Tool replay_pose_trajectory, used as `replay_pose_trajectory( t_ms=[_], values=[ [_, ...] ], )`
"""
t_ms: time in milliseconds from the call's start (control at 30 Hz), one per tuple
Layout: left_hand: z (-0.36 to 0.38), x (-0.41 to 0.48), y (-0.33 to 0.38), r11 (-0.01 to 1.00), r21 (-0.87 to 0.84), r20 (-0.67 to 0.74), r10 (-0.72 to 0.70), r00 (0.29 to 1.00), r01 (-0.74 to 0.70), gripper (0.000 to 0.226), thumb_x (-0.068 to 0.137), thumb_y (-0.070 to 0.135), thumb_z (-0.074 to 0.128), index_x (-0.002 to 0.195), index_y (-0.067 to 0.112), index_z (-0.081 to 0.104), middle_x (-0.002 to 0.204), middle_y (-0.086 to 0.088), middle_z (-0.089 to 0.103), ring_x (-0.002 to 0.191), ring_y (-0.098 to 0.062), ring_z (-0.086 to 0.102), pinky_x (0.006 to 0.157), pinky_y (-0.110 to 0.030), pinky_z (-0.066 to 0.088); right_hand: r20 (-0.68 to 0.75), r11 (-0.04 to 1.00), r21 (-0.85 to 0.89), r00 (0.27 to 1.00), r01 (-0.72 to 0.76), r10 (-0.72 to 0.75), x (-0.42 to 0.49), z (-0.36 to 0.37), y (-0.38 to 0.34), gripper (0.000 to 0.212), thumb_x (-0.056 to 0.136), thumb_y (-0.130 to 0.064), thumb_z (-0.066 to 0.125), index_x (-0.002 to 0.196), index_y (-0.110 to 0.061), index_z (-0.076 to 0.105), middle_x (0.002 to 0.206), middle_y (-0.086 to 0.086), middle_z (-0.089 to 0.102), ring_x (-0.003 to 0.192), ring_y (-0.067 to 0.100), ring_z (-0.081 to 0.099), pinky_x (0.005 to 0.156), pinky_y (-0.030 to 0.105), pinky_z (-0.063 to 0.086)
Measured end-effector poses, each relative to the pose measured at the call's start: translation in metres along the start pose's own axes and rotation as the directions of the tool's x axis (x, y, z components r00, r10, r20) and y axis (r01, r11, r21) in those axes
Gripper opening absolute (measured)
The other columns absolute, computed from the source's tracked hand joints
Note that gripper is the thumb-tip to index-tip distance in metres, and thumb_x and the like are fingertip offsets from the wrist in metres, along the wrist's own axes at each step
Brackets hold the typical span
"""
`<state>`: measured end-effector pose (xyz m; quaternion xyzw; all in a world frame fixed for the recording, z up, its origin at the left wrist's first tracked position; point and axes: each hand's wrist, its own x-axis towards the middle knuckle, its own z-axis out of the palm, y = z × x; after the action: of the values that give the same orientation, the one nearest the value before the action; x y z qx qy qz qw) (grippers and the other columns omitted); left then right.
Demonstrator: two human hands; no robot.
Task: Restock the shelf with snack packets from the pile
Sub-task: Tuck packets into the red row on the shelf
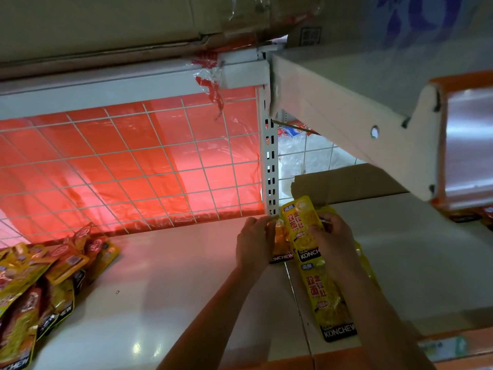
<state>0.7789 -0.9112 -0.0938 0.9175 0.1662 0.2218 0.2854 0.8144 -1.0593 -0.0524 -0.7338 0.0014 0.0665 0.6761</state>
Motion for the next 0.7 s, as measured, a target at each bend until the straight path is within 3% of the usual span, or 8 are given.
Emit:
replay_pose_trajectory(
  t_ms=[67,133,233,300,367,433,567,700],
  values=[
    [-0.006,0.0,0.01,0.947,-0.309,-0.002,-0.087,0.996,0.082,0.021,0.096,0.033,0.054,0.114,0.029,0.065,0.093,0.002,0.071,0.082,-0.01,0.068,0.073,-0.024,0.049,0.008,1.0,-0.02,1.0,0.024,-0.023,-0.002,0.007,0.001,0.027,0.085,-0.006,0.058,0.109,-0.018,0.058,0.094,0.002,0.067,0.082,0.02,0.066,0.066,0.032,0.052],
    [-0.007,-0.001,0.017,0.792,-0.567,0.142,-0.177,0.974,0.227,0.025,0.089,0.03,0.066,0.11,0.041,0.062,0.089,0.005,0.072,0.076,-0.004,0.069,0.069,-0.021,0.054,0.029,0.995,-0.071,0.997,0.067,-0.065,-0.003,0.015,0.003,0.027,0.086,-0.007,0.057,0.109,-0.02,0.059,0.095,-0.002,0.067,0.085,0.014,0.064,0.065,0.026,0.05],
    [-0.006,-0.003,0.009,0.639,-0.698,0.19,-0.27,0.944,0.323,0.037,0.081,0.016,0.075,0.109,0.039,0.065,0.095,-0.002,0.073,0.086,-0.017,0.07,0.076,-0.037,0.059,0.066,0.944,-0.262,0.979,0.203,-0.192,-0.005,0.022,0.004,0.023,0.088,-0.015,0.059,0.11,-0.022,0.063,0.094,-0.012,0.064,0.088,0.008,0.062,0.068,0.019,0.043],
    [-0.008,-0.003,-0.004,0.651,-0.681,0.148,-0.325,0.934,0.334,0.039,0.079,0.013,0.076,0.112,0.032,0.066,0.096,0.0,0.072,0.084,-0.013,0.069,0.076,-0.036,0.059,0.062,0.88,-0.394,0.963,0.265,-0.262,-0.003,0.02,0.007,0.029,0.088,-0.013,0.059,0.118,-0.013,0.062,0.108,-0.001,0.064,0.104,0.017,0.059,0.084,0.026,0.043],
    [-0.009,-0.006,-0.017,0.738,-0.582,0.118,-0.34,0.933,0.342,0.043,0.079,0.016,0.077,0.118,0.028,0.065,0.098,0.003,0.072,0.083,-0.007,0.068,0.075,-0.032,0.06,0.086,0.786,-0.542,0.95,0.298,-0.3,0.001,0.017,0.011,0.035,0.089,-0.01,0.056,0.124,-0.008,0.058,0.122,0.008,0.061,0.117,0.025,0.053,0.095,0.032,0.038],
    [-0.011,-0.012,-0.023,0.797,-0.491,0.134,-0.33,0.934,0.352,0.046,0.079,0.018,0.077,0.122,0.028,0.063,0.1,0.005,0.071,0.081,-0.003,0.067,0.073,-0.028,0.06,0.139,0.701,-0.646,0.949,0.304,-0.283,0.003,0.016,0.015,0.04,0.089,-0.008,0.053,0.129,-0.009,0.055,0.129,0.009,0.057,0.122,0.026,0.048,0.099,0.032,0.036],
    [-0.008,-0.02,-0.023,0.867,-0.386,0.176,-0.264,0.948,0.314,0.047,0.08,0.023,0.076,0.125,0.026,0.062,0.099,0.009,0.069,0.075,0.002,0.064,0.061,-0.008,0.05,0.202,0.584,-0.736,0.934,0.343,-0.295,0.004,0.019,0.023,0.037,0.088,-0.006,0.051,0.125,-0.008,0.056,0.127,0.01,0.056,0.121,0.025,0.047,0.1,0.032,0.033],
    [-0.005,-0.022,-0.017,0.932,-0.268,0.204,-0.192,0.96,0.243,0.048,0.081,0.027,0.075,0.127,0.025,0.06,0.106,0.004,0.069,0.075,-0.003,0.062,0.062,-0.004,0.045,0.231,0.556,-0.744,0.923,0.371,-0.307,0.002,0.021,0.03,0.036,0.089,-0.007,0.051,0.124,-0.008,0.057,0.129,0.009,0.055,0.125,0.024,0.045,0.105,0.032,0.032]
  ],
)
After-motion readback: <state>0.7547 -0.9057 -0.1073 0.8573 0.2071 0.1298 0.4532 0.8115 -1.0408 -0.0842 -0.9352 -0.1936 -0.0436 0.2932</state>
